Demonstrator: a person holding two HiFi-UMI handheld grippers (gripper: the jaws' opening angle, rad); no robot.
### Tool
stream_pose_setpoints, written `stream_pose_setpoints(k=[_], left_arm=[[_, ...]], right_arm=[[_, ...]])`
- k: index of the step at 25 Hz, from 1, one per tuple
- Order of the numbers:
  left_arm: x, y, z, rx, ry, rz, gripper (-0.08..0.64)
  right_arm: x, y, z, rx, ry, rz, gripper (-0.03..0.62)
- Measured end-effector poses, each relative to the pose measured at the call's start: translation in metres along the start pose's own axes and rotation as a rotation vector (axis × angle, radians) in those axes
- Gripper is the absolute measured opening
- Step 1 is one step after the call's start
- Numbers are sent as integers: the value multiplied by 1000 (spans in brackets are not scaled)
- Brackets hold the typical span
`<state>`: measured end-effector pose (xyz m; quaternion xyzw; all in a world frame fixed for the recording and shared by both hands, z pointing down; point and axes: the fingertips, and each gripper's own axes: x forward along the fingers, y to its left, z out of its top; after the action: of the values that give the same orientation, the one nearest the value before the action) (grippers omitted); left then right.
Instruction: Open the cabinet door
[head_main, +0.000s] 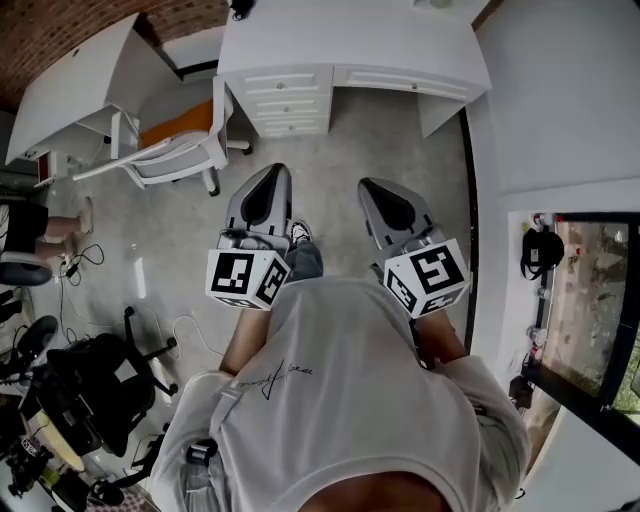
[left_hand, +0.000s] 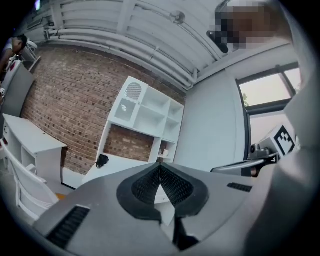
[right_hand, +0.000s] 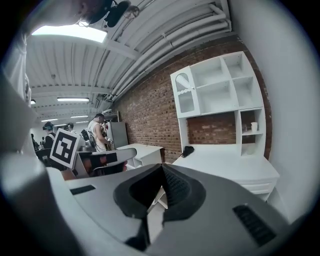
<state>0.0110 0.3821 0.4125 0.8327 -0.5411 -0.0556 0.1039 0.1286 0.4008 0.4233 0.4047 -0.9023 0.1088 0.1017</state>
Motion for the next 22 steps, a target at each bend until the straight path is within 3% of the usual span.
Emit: stream_pose_setpoints(k=[5,10,18,22], left_arm=[[26,45,12,37,4,8,15],[42,82,11,-4,30,-16,15],[66,118,6,-10,77,-14,15],[85,124,11,40,67,-15,15]], right_arm=[[56,2,16,26,28,35,23],[98,16,26,-10,55,112,23],[131,6,24,-50,93,58,23],[147,-8,29,-59,82,48,23]])
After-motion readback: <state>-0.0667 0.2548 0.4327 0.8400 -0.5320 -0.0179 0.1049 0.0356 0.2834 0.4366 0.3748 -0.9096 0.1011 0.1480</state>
